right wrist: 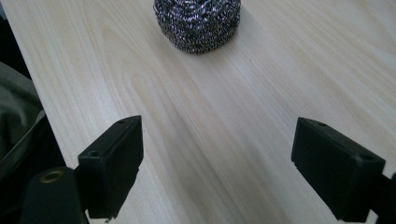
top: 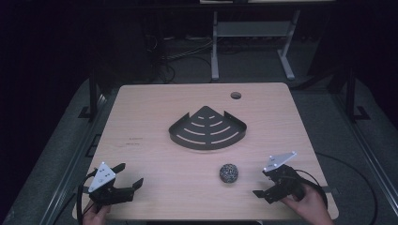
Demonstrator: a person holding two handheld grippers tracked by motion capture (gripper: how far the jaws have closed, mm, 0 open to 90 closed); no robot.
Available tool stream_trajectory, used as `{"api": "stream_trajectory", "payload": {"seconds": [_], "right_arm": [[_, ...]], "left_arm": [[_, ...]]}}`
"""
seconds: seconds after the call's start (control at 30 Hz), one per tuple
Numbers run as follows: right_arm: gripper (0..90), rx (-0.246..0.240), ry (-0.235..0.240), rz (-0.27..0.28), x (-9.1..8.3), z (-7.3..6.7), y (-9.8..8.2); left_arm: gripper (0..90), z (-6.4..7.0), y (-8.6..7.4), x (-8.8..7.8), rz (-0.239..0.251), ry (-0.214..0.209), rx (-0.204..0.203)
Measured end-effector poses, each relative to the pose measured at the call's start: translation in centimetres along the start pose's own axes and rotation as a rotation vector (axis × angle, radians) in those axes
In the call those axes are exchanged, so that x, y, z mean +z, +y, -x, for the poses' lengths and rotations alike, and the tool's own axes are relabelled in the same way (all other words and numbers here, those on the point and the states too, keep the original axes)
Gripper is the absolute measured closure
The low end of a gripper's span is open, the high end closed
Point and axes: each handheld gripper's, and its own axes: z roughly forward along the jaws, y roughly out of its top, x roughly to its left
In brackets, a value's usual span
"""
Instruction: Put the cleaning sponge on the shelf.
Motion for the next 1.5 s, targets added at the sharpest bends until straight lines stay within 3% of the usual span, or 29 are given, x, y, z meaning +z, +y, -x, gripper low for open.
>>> {"api": "stream_trajectory", "payload": {"seconds": [0.93, 1.5], "right_arm": [[15.7, -0.056, 0.038, -0.014, 1.3, -0.4, 2.8], [15.5, -0.096, 0.074, -0.042, 3.0, -0.5, 5.5]], "left_arm": [[13.3, -0.2, 0.0, -0.1, 0.001, 0.004, -0.004], [13.3, -0.3, 0.0, -0.2, 0.009, 0.007, -0.007]]}}
